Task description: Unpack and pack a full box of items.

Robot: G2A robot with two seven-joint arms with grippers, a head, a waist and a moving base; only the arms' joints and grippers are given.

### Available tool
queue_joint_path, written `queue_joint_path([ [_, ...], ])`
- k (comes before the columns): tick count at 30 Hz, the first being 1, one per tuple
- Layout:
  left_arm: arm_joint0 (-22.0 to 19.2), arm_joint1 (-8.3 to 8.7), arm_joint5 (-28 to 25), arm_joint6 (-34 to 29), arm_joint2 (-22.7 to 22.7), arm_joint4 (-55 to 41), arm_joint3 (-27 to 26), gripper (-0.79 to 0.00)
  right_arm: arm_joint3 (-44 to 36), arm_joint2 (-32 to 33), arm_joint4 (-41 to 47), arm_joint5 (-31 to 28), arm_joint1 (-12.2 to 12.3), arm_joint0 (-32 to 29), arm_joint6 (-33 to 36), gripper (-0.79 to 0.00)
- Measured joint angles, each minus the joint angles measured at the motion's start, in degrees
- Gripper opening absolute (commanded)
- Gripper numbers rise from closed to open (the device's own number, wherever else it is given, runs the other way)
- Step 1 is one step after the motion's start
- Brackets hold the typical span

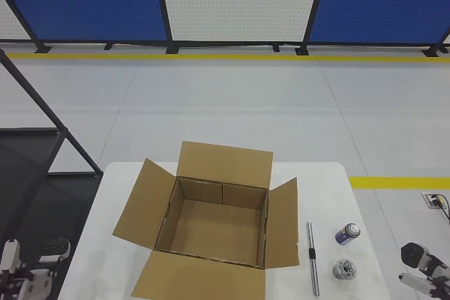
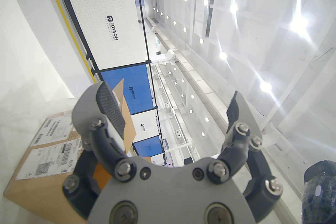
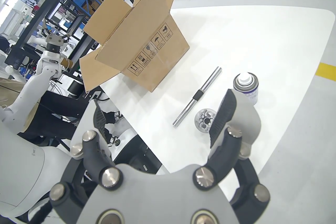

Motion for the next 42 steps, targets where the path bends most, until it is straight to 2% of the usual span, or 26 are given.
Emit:
queue_joint_path([
  [6, 0.00, 0.00, 0.00, 0.00, 0.00, 0.00, 0.00, 0.000, -0.27, -0.75, -0.33, 0.15, -0.07, -0.08, -0.85, 0.000],
  [17, 0.00, 0.00, 0.00, 0.00, 0.00, 0.00, 0.00, 0.000, 2.77, -6.21, -5.13, -4.65, 1.21, 0.45, -4.41, 0.000],
  [24, 0.00, 0.00, 0.00, 0.00, 0.00, 0.00, 0.00, 0.000, 6.68, -9.06, -12.24, -5.98, 2.45, 2.35, -6.07, 0.000],
  [35, 0.00, 0.00, 0.00, 0.00, 0.00, 0.00, 0.00, 0.000, 7.10, -13.28, -28.08, 2.10, 2.03, 6.06, -14.02, 0.000],
  [42, 0.00, 0.00, 0.00, 0.00, 0.00, 0.00, 0.00, 0.000, 6.20, -17.89, -35.07, 3.71, 1.82, 7.42, -15.76, 0.000],
])
